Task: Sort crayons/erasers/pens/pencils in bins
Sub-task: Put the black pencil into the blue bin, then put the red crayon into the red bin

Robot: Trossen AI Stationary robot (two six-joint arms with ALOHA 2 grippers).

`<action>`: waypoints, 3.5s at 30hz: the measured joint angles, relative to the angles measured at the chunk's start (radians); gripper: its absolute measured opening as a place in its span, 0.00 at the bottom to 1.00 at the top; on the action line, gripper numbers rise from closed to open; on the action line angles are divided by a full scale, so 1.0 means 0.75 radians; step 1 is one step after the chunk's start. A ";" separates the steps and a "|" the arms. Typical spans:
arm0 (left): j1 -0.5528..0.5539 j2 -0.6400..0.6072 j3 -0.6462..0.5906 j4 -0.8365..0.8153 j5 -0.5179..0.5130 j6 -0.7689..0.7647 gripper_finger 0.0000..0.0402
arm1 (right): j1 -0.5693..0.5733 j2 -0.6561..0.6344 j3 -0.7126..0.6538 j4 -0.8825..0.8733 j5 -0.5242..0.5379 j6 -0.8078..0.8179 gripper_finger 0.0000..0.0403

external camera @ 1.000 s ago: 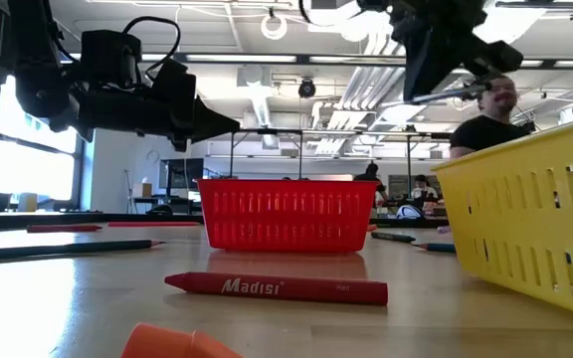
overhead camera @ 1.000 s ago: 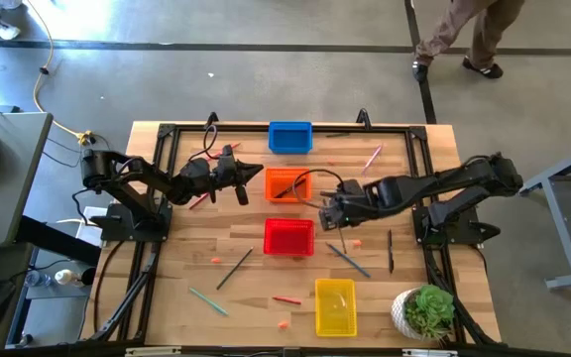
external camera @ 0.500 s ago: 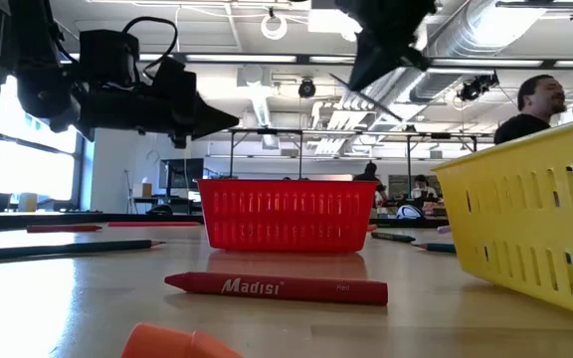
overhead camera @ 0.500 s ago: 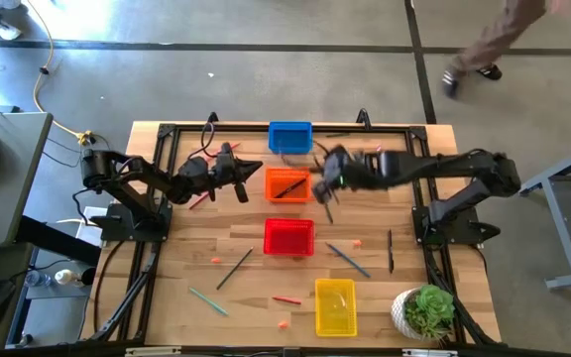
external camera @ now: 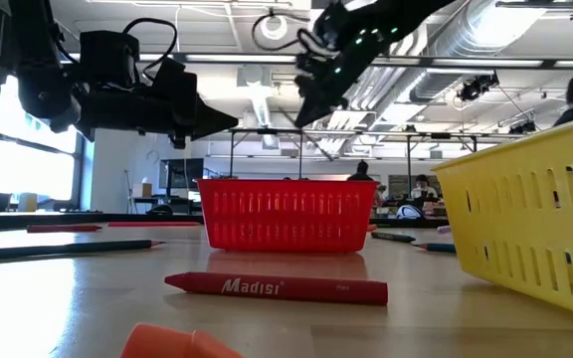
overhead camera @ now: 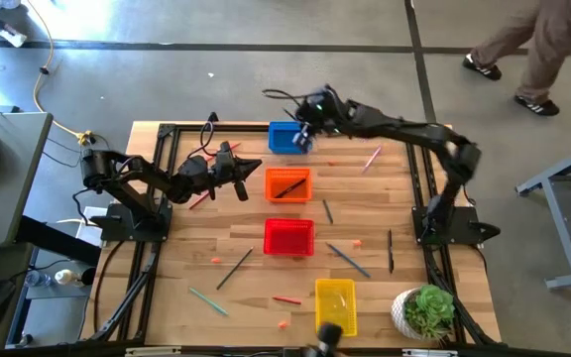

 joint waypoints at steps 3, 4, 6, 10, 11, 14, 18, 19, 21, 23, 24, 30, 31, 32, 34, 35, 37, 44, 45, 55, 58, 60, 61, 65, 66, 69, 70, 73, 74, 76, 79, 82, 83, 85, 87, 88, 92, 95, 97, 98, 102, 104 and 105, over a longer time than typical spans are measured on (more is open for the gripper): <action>0.000 0.000 0.000 0.000 -0.002 0.010 0.00 | -0.027 0.165 0.169 -0.047 -0.060 -0.115 0.02; 0.000 0.000 0.000 0.000 -0.005 0.010 0.00 | -0.032 0.215 0.225 -0.069 -0.070 -0.158 0.02; 0.000 0.000 0.000 0.000 -0.005 0.010 0.00 | -0.039 0.313 0.330 -0.111 -0.078 -0.238 0.02; -0.001 0.000 0.000 0.000 -0.005 0.011 0.00 | -0.050 0.471 0.481 -0.187 -0.082 -0.278 0.02; -0.001 0.000 0.000 -0.001 -0.005 0.011 0.00 | -0.053 0.500 0.506 -0.204 -0.083 -0.278 0.02; 0.000 0.000 0.000 -0.002 -0.001 0.011 0.00 | -0.054 0.557 0.550 -0.227 -0.081 -0.242 0.02; -0.001 0.000 0.000 -0.003 0.001 0.011 0.00 | -0.055 0.568 0.549 -0.258 -0.078 -0.171 0.02; -0.001 0.000 0.000 -0.003 0.001 0.011 0.00 | -0.054 0.568 0.549 -0.256 -0.072 -0.162 0.02; -0.001 0.000 0.000 -0.003 0.002 0.011 0.00 | -0.056 0.568 0.549 -0.262 -0.047 -0.140 0.02; -0.001 0.000 0.000 -0.004 0.004 0.011 0.00 | -0.063 0.568 0.549 -0.275 -0.055 -0.111 0.02; -0.001 0.000 0.000 -0.004 0.004 0.011 0.00 | -0.064 0.577 0.549 -0.280 -0.060 -0.103 0.02; -0.001 0.000 0.000 -0.004 0.005 0.011 0.00 | -0.071 0.631 0.547 -0.301 -0.044 -0.068 0.02; -0.001 0.000 0.000 -0.005 0.004 0.011 0.00 | -0.071 0.635 0.547 -0.288 -0.043 -0.059 0.02; -0.001 0.000 0.000 -0.008 0.004 0.011 0.00 | -0.071 0.637 0.547 -0.285 -0.043 -0.043 0.02; -0.001 0.000 0.000 -0.008 0.005 0.011 0.00 | -0.071 0.649 0.547 -0.298 -0.042 -0.030 0.02; 0.000 0.000 0.001 -0.009 0.004 0.013 0.00 | -0.071 0.653 0.547 -0.289 -0.042 -0.027 0.02; -0.001 0.000 0.001 -0.009 0.004 0.015 0.00 | -0.072 0.654 0.547 -0.288 -0.040 -0.018 0.02; -0.001 0.000 0.001 -0.007 0.001 0.021 0.00 | -0.079 0.652 0.547 -0.278 -0.038 0.017 0.06; -0.001 0.000 0.001 -0.008 0.000 0.021 0.00 | -0.080 0.652 0.547 -0.280 -0.037 0.017 0.08; -0.001 0.000 0.001 -0.009 0.000 0.022 0.00 | -0.088 0.652 0.562 -0.299 -0.030 0.042 0.22; -0.001 0.000 0.001 -0.010 0.000 0.024 0.00 | -0.083 0.644 0.623 -0.388 0.018 0.009 0.21; -0.001 0.000 0.001 -0.010 0.000 0.025 0.00 | -0.070 0.616 0.660 -0.465 0.069 -0.050 0.18; -0.001 0.000 0.001 -0.010 0.000 0.025 0.00 | -0.059 0.596 0.671 -0.498 0.089 -0.087 0.16; -0.001 0.000 0.001 -0.010 0.000 0.035 0.00 | -0.030 0.498 0.679 -0.580 0.075 -0.134 0.03; -0.001 0.000 0.001 -0.010 0.000 0.035 0.00 | -0.024 0.480 0.680 -0.585 0.065 -0.134 0.01; -0.001 0.000 0.001 -0.011 0.000 0.036 0.00 | -0.006 0.447 0.680 -0.592 0.064 -0.139 0.02; -0.001 0.000 0.001 -0.011 0.000 0.036 0.00 | -0.001 0.443 0.680 -0.582 0.063 -0.140 0.02; -0.001 0.000 0.001 -0.011 0.000 0.036 0.00 | 0.010 0.442 0.676 -0.543 0.039 -0.138 0.01; -0.001 0.000 0.001 -0.011 0.000 0.036 0.00 | 0.014 0.440 0.652 -0.491 0.030 -0.134 0.01; -0.001 0.000 0.001 -0.013 0.000 0.036 0.00 | 0.017 0.417 0.565 -0.364 0.013 -0.124 0.00; -0.001 0.000 0.001 -0.023 0.001 0.040 0.00 | 0.021 0.362 0.368 -0.104 0.011 -0.078 0.00; -0.001 0.000 0.001 -0.034 0.001 0.057 0.00 | 0.040 0.269 0.120 0.179 0.028 -0.027 0.00; -0.001 0.000 0.001 -0.044 0.001 0.061 0.00 | 0.045 0.230 0.033 0.283 0.033 0.003 0.00; 0.000 0.000 0.001 -0.050 -0.001 0.061 0.00 | 0.052 0.146 -0.137 0.421 0.036 0.056 0.00; -0.001 0.000 0.001 -0.053 -0.001 0.061 0.00 | 0.055 0.044 -0.301 0.519 0.052 0.109 0.00; 0.000 0.000 0.001 -0.053 -0.003 0.061 0.00 | 0.054 -0.008 -0.370 0.560 0.067 0.122 0.00; 0.001 0.000 0.001 -0.067 -0.024 0.060 0.00 | 0.063 -0.229 -0.625 0.592 0.110 0.188 0.00; 0.001 0.000 0.001 -0.072 -0.031 0.061 0.00 | 0.074 -0.401 -0.788 0.571 0.126 0.254 0.00; 0.001 0.000 0.001 -0.072 -0.030 0.060 0.00 | 0.083 -0.517 -0.893 0.586 0.128 0.297 0.00; 0.001 0.000 0.001 -0.072 -0.031 0.059 0.00 | 0.092 -0.572 -0.940 0.576 0.131 0.321 0.00; 0.005 0.000 0.006 -0.096 -0.027 0.058 0.00 | 0.125 -0.767 -1.127 0.587 0.138 0.403 0.00; 0.006 0.000 0.015 -0.120 -0.018 0.060 0.00 | 0.143 -0.841 -1.217 0.610 0.142 0.422 0.00; 0.006 0.000 0.024 -0.139 0.002 0.060 0.00 | 0.145 -0.877 -1.269 0.621 0.146 0.428 0.00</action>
